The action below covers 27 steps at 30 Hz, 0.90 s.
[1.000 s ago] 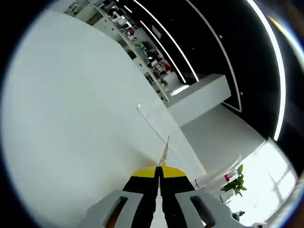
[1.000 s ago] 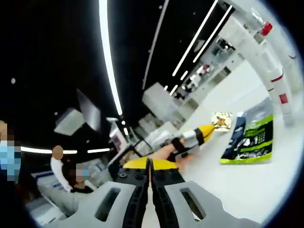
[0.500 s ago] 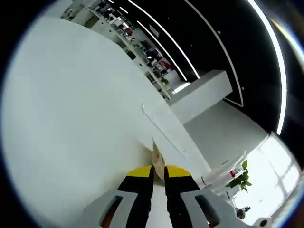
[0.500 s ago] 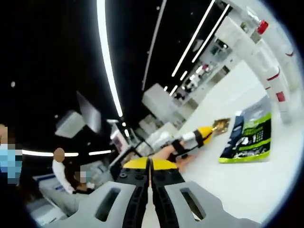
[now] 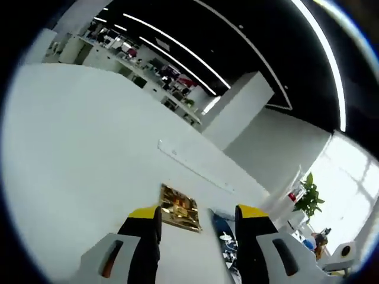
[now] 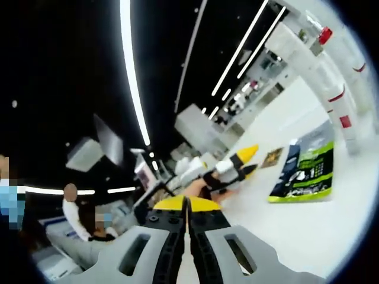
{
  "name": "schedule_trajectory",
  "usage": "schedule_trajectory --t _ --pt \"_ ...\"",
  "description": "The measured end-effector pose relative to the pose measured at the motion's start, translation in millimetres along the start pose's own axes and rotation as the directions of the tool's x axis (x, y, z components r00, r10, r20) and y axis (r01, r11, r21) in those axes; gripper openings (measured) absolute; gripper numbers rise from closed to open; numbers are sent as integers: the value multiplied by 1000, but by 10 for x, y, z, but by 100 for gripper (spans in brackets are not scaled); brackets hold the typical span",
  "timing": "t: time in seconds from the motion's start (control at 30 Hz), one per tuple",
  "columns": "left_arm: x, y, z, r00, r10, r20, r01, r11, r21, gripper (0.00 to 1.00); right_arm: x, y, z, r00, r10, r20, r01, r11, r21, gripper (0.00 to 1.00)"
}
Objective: Arrange the skincare products in the storage area until every visible bottle or jar stands upright without overlapping.
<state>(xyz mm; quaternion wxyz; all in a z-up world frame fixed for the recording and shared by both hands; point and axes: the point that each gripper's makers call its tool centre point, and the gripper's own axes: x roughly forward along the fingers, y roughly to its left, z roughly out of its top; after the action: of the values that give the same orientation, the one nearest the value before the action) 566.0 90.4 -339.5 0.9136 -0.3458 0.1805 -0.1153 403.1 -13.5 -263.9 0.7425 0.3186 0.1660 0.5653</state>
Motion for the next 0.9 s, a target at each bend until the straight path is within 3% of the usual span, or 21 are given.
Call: schedule_trajectory --t 0.13,0.17,0.27,0.33,0.43,0.57,0.73,0.83,0.9 --pt "-120 -76 160 998 -26 65 18 994 110 53 -21 -23 17 1000 -10 4 10 1000 -10 0" --pt "-185 -124 230 994 -44 103 29 990 139 53 -28 -45 16 1000 -26 -1 26 999 -30 0" --pt "-407 -309 321 983 -123 135 93 973 212 50 -33 -56 37 1000 -31 6 31 999 -42 0" --pt "-601 -503 358 964 -229 133 184 942 282 41 -36 -60 40 999 -32 7 32 999 -42 0" --pt "-910 -601 413 950 -269 160 188 899 396 34 -37 -65 50 999 -38 13 38 998 -54 0" --pt "-1261 -671 369 935 -339 102 249 835 491 23 -47 -55 92 999 -35 32 37 997 -61 0" --pt "-1530 -567 359 949 -312 50 227 782 580 25 -94 -55 158 998 -50 49 54 994 -97 0" --pt "-1653 -542 239 949 -307 -70 292 776 559 26 -101 -76 156 997 -61 49 66 992 -106 0" --pt "-1680 -463 148 954 -260 -151 298 759 579 32 -103 -93 149 997 -66 46 71 992 -104 0"
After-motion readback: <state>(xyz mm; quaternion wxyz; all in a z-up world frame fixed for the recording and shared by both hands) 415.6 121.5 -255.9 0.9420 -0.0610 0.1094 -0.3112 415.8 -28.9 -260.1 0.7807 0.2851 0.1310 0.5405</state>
